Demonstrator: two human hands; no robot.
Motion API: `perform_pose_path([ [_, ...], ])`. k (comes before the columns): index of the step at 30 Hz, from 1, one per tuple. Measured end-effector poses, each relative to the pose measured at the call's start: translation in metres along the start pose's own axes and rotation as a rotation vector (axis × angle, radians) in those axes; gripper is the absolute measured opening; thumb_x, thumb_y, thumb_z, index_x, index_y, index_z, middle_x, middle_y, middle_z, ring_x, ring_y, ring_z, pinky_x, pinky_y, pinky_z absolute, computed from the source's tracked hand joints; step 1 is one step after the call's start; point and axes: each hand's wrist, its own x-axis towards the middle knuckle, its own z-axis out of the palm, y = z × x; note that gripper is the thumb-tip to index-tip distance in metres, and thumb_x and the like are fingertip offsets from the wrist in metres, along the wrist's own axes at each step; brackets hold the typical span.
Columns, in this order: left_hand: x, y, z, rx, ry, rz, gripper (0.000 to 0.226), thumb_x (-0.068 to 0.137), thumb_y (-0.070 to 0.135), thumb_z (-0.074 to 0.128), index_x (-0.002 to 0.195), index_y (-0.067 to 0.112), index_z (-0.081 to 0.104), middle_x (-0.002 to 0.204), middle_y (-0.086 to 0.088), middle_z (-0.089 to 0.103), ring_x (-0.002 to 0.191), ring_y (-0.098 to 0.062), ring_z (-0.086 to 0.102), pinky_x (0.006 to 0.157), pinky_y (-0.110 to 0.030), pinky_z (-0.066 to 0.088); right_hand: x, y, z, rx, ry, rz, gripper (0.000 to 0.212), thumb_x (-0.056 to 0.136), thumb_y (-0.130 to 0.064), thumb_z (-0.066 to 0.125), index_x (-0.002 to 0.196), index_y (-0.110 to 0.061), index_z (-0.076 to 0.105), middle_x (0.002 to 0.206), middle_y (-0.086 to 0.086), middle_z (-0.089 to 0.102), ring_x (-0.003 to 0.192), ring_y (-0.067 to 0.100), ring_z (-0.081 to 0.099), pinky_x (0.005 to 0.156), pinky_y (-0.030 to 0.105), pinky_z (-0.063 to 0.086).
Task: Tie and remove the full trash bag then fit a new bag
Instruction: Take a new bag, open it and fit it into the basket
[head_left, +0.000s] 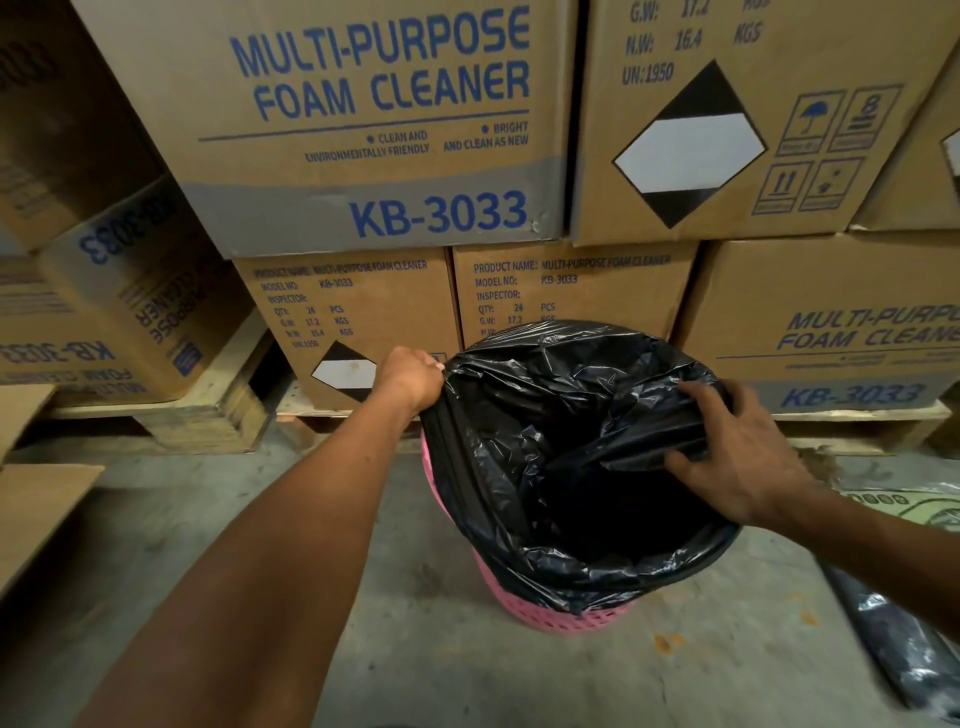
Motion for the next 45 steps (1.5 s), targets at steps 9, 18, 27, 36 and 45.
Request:
perform_pose_path([
  [9, -0.015, -0.026, -0.009, -0.164, -0.103, 0.071, 0.026, 0.103, 0.018, 0.053, 0.087, 0.016, 0.073, 0.083, -0.009, 0.074, 0.075, -0.023, 0.070, 0.068, -0.029, 0.057, 0.004, 0.001, 0.000, -0.069, -0.005, -0.027, 0.084, 0.077, -0.051, 0.063, 0.149, -0.028, 0.024, 0.153, 0.015, 0.024, 0.138, 0.041, 0.030, 0.115, 0.049, 0.032],
  [18, -0.042, -0.061, -0.008, -0.465, 0.134, 0.009, 0.014, 0.097, 0.018, 0.062, 0.088, 0.021, 0.071, 0.097, -0.012, 0.075, 0.084, -0.027, 0.071, 0.081, -0.041, 0.060, -0.004, -0.026, 0.003, -0.151, 0.240, -0.488, 0.039, 0.083, -0.044, 0.052, 0.115, -0.024, 0.061, 0.117, 0.003, 0.060, 0.107, 0.027, 0.056, 0.086, 0.045, 0.049],
  [27, -0.063, -0.068, -0.001, -0.504, 0.270, 0.073, 0.014, 0.093, 0.018, 0.068, 0.081, 0.025, 0.064, 0.087, -0.014, 0.075, 0.074, -0.024, 0.069, 0.070, -0.038, 0.057, -0.071, -0.131, 0.054, 0.377, -0.205, -0.532, 0.024, 0.078, -0.046, 0.073, 0.074, -0.024, 0.065, 0.062, -0.009, 0.064, 0.059, 0.003, 0.059, 0.061, 0.024, 0.053],
  [36, -0.075, -0.078, -0.007, -0.498, 0.283, 0.131, 0.009, 0.097, 0.013, 0.062, 0.089, 0.017, 0.059, 0.075, 0.002, 0.070, 0.066, -0.011, 0.066, 0.065, -0.028, 0.053, -0.080, -0.126, 0.059, 0.151, -0.039, -0.816, 0.023, 0.094, -0.043, 0.051, 0.081, -0.024, 0.053, 0.081, -0.011, 0.055, 0.076, 0.007, 0.040, 0.070, 0.025, 0.036],
  [45, -0.080, -0.107, -0.002, -0.381, 0.148, 0.132, 0.017, 0.096, 0.008, 0.056, 0.088, 0.023, 0.060, 0.084, -0.013, 0.069, 0.067, -0.026, 0.065, 0.062, -0.040, 0.054, -0.089, -0.126, 0.055, -0.143, 0.091, -1.021, 0.036, 0.084, -0.047, 0.061, 0.105, -0.022, 0.045, 0.100, 0.000, 0.051, 0.085, 0.019, 0.043, 0.070, 0.033, 0.041],
])
